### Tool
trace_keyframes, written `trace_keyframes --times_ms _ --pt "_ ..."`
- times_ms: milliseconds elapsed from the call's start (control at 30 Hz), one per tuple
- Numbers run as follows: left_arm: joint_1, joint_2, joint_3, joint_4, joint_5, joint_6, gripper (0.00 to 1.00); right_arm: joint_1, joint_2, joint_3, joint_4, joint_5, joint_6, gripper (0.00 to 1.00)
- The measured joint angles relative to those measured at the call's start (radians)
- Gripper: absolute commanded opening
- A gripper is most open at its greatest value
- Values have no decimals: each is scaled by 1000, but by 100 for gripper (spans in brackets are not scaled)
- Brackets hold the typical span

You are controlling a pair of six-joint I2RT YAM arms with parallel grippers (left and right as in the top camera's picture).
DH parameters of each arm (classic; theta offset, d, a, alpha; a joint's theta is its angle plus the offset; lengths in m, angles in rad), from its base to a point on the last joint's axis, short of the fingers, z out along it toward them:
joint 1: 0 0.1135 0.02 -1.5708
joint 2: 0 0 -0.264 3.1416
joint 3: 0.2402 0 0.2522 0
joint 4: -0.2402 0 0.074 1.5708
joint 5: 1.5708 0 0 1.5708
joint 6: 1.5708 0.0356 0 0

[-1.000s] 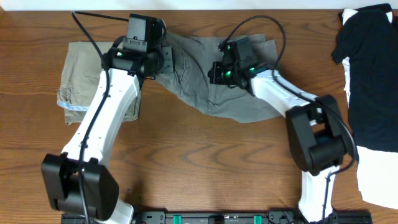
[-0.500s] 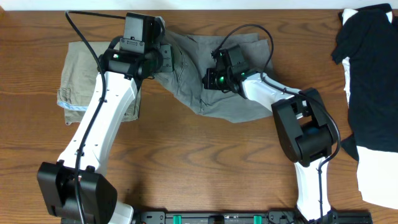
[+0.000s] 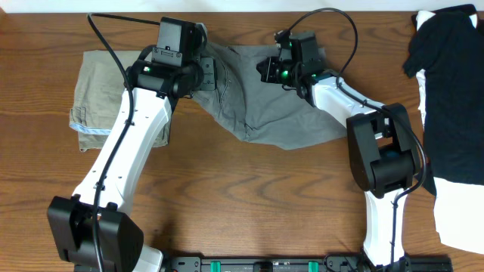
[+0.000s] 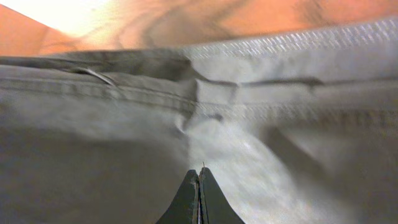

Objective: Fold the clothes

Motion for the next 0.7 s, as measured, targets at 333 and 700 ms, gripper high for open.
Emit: trace_keyframes --times_ms 333,700 --pt "0 0 0 -4 -3 3 6 66 133 6 253 37 22 1" --pt "-1 0 0 -7 -3 7 6 87 216 15 355 32 8 1"
